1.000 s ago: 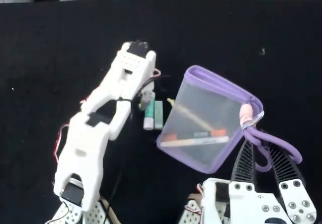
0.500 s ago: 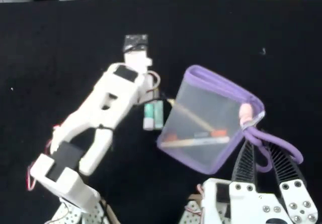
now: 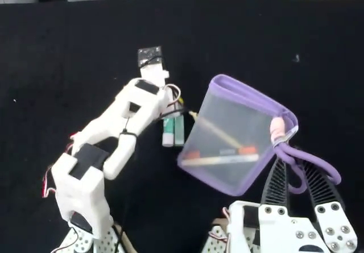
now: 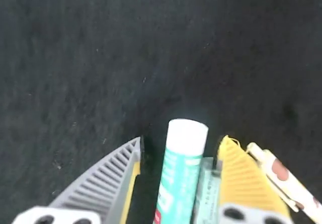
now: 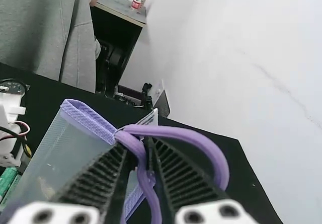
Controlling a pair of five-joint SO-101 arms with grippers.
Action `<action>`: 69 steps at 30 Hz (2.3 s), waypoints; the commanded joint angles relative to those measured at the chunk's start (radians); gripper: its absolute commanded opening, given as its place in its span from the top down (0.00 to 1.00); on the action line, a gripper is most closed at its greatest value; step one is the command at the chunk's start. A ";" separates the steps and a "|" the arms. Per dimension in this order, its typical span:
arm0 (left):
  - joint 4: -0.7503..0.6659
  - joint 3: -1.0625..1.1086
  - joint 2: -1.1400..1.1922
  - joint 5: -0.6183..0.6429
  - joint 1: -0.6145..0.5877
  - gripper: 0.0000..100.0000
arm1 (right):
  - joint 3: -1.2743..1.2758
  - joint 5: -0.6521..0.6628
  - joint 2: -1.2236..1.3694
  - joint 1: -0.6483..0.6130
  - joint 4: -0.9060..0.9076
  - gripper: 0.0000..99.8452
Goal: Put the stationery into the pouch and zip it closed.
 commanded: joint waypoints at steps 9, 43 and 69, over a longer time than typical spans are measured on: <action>0.009 -0.107 0.048 0.003 -0.031 0.80 | -0.007 0.005 0.045 0.005 0.018 0.99; 0.091 -0.196 -0.196 -0.002 -0.076 0.97 | -0.010 0.011 0.044 0.009 0.020 0.99; -0.824 0.394 -1.122 -0.304 0.344 0.97 | -0.010 0.014 0.012 0.003 0.021 0.99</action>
